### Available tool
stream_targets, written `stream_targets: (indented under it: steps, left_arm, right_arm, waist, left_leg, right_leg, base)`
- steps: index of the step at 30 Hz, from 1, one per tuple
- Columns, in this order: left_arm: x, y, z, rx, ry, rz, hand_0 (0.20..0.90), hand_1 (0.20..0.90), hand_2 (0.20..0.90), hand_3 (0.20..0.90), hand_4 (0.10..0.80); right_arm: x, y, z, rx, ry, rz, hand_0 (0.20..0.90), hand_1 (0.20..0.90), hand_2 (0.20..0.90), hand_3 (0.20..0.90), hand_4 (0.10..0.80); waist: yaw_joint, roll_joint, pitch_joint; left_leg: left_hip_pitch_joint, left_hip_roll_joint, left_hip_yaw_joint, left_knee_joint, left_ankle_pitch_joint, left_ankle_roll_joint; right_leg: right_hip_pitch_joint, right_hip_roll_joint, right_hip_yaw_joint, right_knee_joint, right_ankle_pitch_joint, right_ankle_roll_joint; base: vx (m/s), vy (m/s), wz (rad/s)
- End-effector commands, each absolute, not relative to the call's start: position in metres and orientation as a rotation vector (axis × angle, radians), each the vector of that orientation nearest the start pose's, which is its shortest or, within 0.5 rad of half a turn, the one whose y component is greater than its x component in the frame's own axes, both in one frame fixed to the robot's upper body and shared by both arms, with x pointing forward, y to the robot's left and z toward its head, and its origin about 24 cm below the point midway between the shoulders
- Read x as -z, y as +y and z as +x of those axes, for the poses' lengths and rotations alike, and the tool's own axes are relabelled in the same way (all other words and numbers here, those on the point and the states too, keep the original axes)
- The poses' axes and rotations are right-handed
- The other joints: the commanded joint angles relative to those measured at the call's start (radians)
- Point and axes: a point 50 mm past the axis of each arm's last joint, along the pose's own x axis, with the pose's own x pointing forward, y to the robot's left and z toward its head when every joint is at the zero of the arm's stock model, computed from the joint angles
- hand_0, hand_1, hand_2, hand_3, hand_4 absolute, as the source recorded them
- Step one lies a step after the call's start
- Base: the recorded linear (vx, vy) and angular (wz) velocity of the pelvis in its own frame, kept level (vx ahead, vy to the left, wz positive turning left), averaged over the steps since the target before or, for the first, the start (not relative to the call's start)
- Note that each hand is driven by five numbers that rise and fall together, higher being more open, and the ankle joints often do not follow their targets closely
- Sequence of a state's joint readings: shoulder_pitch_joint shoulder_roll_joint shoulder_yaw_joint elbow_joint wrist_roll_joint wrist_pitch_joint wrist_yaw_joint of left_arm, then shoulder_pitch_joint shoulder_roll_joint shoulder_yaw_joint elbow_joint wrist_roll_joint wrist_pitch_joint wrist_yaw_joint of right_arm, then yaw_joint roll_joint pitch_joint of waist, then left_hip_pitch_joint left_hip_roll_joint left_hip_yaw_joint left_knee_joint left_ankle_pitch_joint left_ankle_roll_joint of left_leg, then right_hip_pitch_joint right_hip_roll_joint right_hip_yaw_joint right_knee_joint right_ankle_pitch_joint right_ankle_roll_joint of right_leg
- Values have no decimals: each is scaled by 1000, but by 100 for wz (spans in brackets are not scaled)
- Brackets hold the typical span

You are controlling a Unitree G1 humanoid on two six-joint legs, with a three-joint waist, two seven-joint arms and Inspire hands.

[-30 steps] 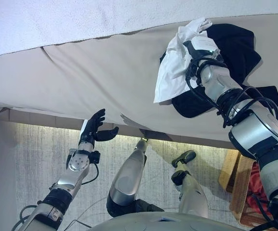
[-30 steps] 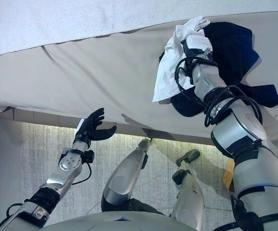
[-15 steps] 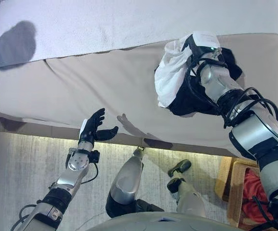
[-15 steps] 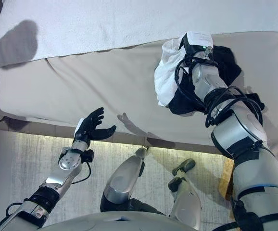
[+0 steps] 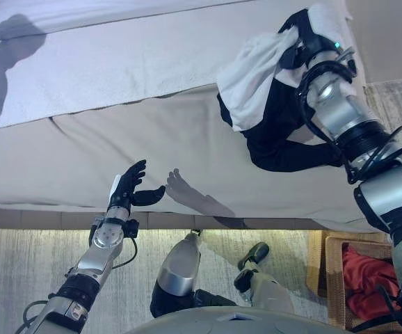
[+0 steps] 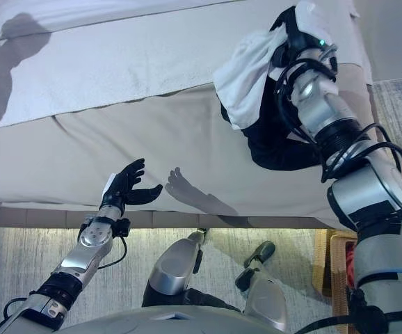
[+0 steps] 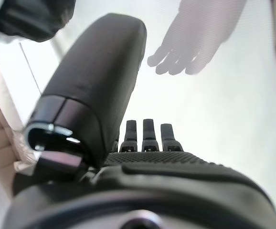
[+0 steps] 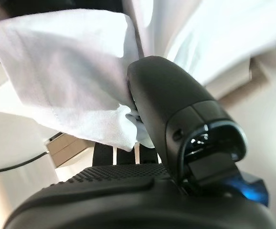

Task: Pick up the clothes from the bed and place them into the basket

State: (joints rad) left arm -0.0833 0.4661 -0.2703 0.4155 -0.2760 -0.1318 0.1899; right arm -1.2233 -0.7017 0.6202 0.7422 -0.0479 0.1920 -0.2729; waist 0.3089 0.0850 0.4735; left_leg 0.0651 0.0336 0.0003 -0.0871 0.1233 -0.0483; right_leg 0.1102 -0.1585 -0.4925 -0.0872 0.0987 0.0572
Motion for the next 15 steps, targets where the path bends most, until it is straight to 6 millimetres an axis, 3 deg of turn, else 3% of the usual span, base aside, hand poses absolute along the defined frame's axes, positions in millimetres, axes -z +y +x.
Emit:
stream_targets:
  steps: [1, 15]
  left_arm:
    - [32, 232, 228, -24, 303, 350, 900, 900, 900, 900, 800]
    - [40, 228, 224, 16, 317, 354, 900, 900, 900, 900, 800]
  right_arm:
    - [-306, -199, 400, 336, -444, -1018, 300, 300, 300, 200, 100]
    - [-304, -236, 399, 391, -345, -908, 300, 300, 300, 200, 100]
  waist:
    - [-10, -88, -300]
    - [-21, -98, -342]
  left_leg:
    - [-11, 43, 61, 23, -113, -1]
    - [-2, 52, 65, 0, -106, -16]
  right_leg:
    - [43, -97, 31, 85, -78, 58]
    - [76, -85, 17, 49, -80, 62]
  base:
    - [47, 31, -12]
    - [13, 2, -3]
